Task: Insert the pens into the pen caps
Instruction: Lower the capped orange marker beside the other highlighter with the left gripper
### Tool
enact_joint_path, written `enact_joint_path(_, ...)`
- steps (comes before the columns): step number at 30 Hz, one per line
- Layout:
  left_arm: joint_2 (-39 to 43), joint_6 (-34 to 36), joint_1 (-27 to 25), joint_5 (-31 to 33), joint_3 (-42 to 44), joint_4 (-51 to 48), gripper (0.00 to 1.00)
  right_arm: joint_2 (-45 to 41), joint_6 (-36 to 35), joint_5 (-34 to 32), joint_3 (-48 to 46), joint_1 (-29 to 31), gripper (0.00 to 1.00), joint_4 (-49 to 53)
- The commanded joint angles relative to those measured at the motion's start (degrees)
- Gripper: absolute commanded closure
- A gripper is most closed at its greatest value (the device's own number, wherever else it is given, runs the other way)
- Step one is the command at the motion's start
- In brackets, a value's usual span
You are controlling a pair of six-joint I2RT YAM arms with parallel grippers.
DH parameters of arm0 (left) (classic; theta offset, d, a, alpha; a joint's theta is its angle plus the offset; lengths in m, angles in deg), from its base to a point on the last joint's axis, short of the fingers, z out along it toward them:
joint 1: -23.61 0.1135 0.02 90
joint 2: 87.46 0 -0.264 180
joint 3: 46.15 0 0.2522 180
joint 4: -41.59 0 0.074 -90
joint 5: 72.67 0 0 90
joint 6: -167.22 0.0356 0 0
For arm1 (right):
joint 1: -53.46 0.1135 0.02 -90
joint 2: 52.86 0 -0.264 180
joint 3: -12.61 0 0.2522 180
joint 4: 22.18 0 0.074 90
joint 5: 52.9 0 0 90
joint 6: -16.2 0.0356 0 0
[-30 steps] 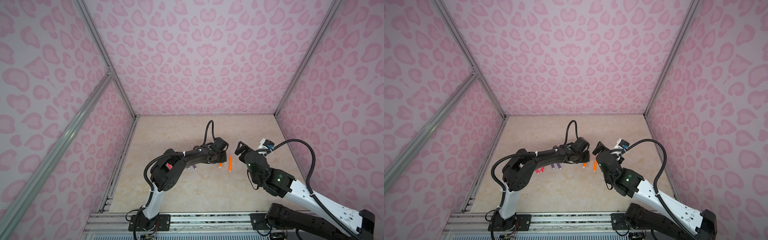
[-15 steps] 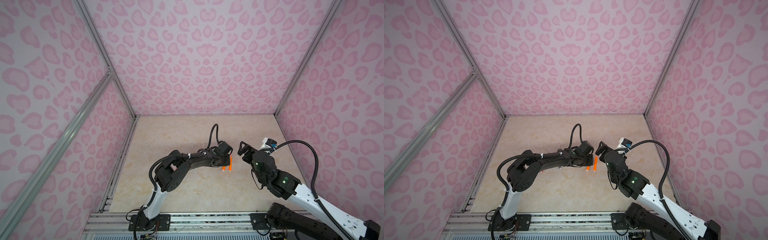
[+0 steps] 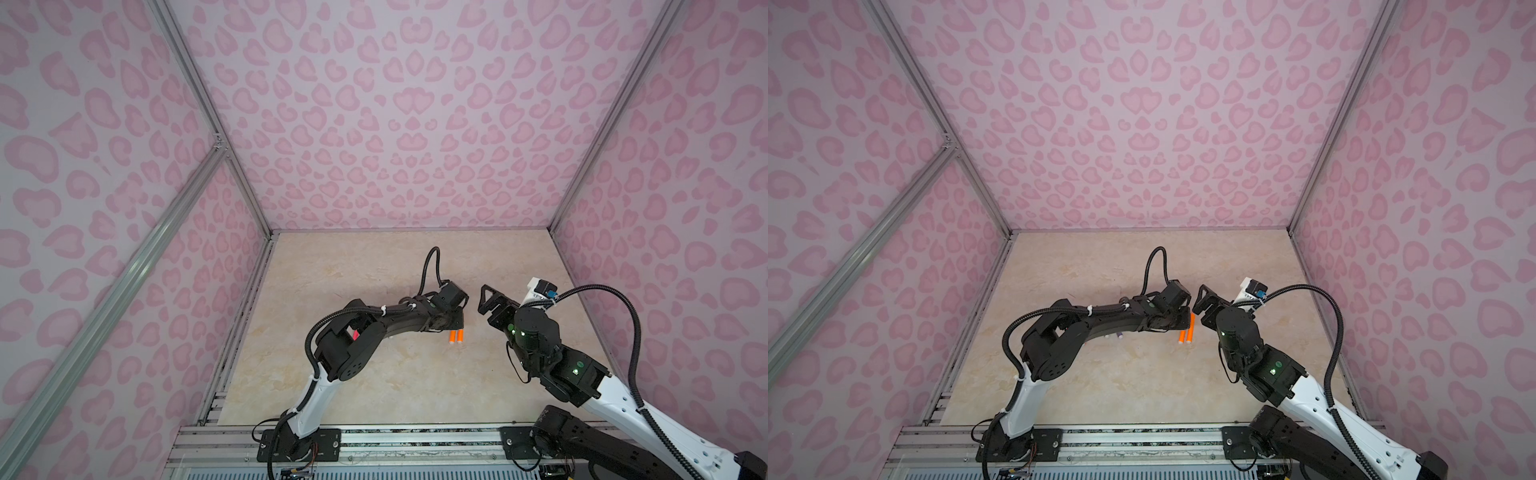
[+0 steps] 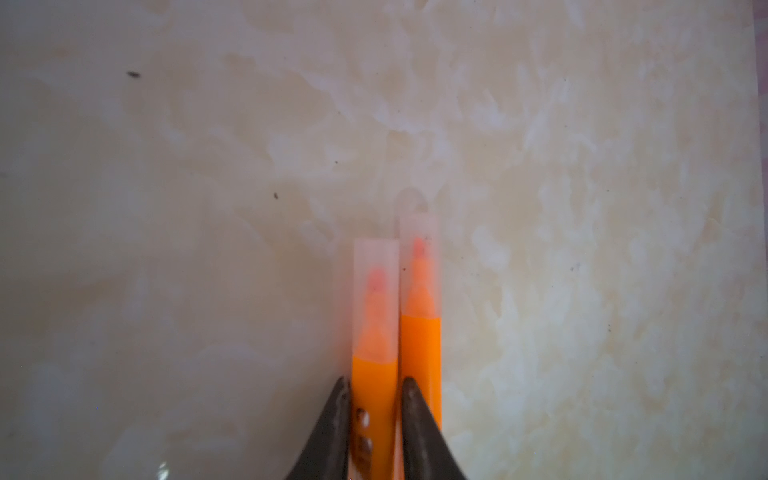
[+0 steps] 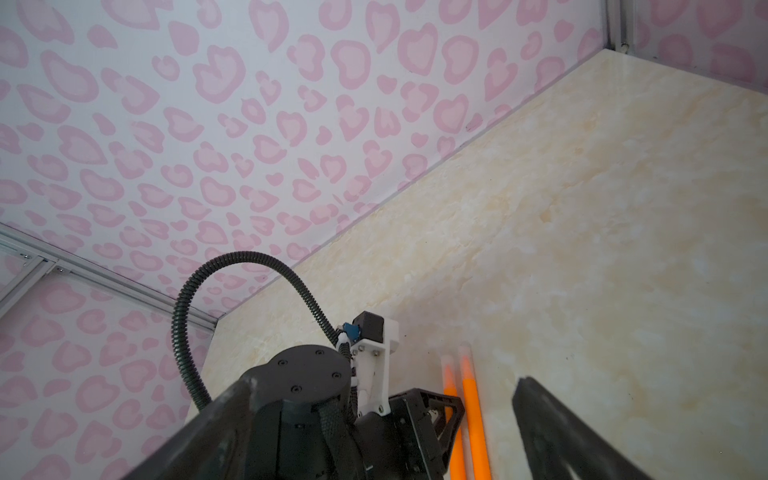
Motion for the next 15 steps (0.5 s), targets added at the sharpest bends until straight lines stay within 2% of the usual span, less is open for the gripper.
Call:
enact_joint_path(1,-0.06,0.77,-0.04,0.21,-0.31,-1.10,0.66,-0.36,-0.65,0.34,-0.70,-0.02,0.01,-1.33)
enact_joint_path(8,2.86,2.57,-0.05,2.41,0.42,-1.42,0.65,-0.37,-1.34,1.11,-0.92,0.00,0.01,-2.05)
enact_joint_path(9,3.58,2.88,-0.05,3.08,0.77,-1.43,0.60,-0.28,-1.83,1.43,-0.83,-0.02,0.01,-2.23)
enact_joint_path(15,12.76,4.78,-0.05,9.86,5.82,-0.76,0.58,0.75,-4.84,2.70,-1.55,-0.04,0.02,-5.00)
